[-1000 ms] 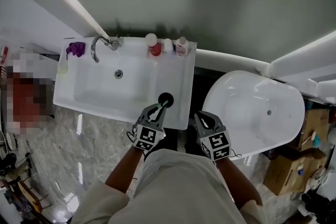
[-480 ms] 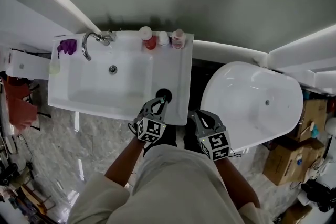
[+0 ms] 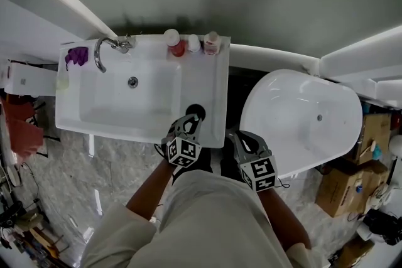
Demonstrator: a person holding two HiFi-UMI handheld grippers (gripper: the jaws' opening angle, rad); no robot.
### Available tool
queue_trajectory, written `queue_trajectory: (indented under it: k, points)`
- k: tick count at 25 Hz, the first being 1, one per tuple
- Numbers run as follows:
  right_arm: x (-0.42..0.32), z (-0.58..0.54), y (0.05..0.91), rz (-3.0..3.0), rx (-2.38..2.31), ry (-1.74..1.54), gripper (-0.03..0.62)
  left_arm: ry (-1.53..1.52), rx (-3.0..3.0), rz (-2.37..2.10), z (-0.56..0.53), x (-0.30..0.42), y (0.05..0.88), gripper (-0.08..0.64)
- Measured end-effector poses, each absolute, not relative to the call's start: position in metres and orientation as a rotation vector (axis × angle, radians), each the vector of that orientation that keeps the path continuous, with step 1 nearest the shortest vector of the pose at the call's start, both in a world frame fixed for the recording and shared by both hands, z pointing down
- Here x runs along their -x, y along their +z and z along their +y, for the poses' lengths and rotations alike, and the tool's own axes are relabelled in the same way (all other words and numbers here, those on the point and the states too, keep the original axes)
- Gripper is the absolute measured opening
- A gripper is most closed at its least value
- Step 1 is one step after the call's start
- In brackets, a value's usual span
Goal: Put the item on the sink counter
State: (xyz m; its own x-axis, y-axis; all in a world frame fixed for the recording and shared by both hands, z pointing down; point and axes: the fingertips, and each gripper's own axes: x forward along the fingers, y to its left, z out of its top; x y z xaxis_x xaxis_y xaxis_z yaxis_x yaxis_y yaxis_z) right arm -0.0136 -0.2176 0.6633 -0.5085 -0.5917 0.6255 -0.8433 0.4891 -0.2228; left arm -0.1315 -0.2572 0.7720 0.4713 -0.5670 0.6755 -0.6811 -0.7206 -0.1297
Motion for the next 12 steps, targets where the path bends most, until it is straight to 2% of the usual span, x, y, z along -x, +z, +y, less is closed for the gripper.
queue_trajectory:
  k: [12]
  points:
    - [0.0110,-0.2154,0.6650,-2.251,-1.194,0.717,0.011,1.094,-2.540,-1.083,-0.2615,0.1272,0.7784,0.034]
